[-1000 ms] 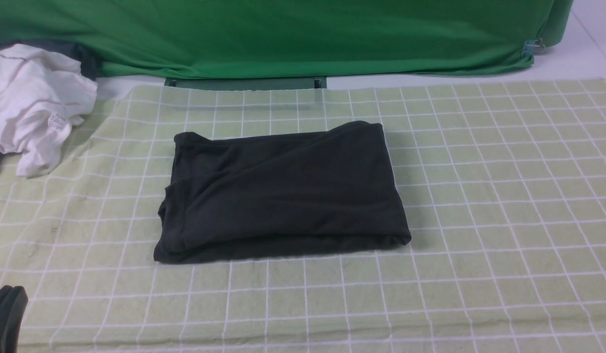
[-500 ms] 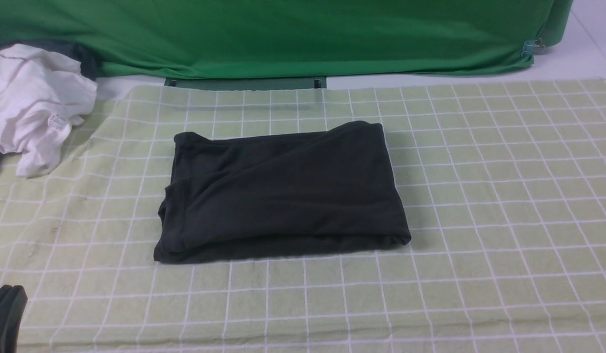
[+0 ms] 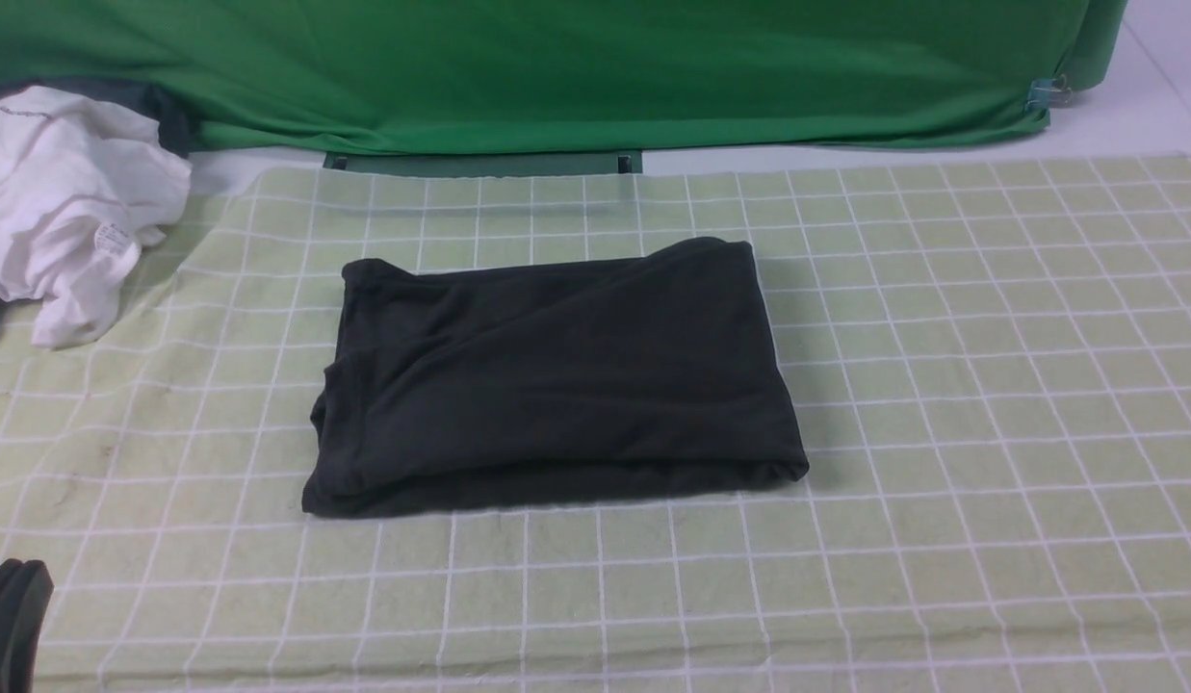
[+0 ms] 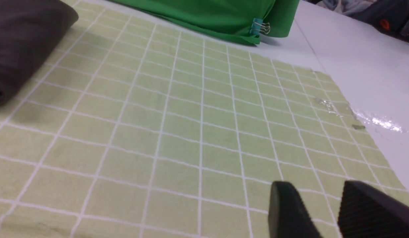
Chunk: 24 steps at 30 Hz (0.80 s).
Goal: Fold a long-sleeved shirt over a green coffee tablecloth.
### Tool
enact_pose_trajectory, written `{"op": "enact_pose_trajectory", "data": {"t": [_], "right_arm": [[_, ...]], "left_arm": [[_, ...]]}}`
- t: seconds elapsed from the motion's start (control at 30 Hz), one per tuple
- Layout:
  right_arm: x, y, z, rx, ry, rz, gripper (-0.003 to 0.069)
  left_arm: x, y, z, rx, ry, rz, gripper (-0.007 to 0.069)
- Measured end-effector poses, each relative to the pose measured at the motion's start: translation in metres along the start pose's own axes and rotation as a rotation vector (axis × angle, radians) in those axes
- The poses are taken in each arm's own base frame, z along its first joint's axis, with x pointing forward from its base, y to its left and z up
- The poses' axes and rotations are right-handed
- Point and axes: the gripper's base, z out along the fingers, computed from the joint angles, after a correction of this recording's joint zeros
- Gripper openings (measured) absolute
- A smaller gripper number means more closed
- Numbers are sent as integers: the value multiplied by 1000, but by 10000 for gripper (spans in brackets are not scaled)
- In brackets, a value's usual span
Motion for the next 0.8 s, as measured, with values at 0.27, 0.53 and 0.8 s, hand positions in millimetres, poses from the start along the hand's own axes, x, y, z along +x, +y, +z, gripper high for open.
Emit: {"op": "enact_pose_trajectory", "data": {"t": [0.27, 0.53, 0.8], "right_arm": [[0, 0, 0, 0, 0, 7, 239], [0, 0, 0, 0, 0, 7, 239], [0, 0, 0, 0, 0, 10, 241]], "left_arm": [[0, 0, 0, -1, 0, -1, 14], [0, 0, 0, -1, 0, -1, 14], [0, 0, 0, -1, 0, -1, 14]]}}
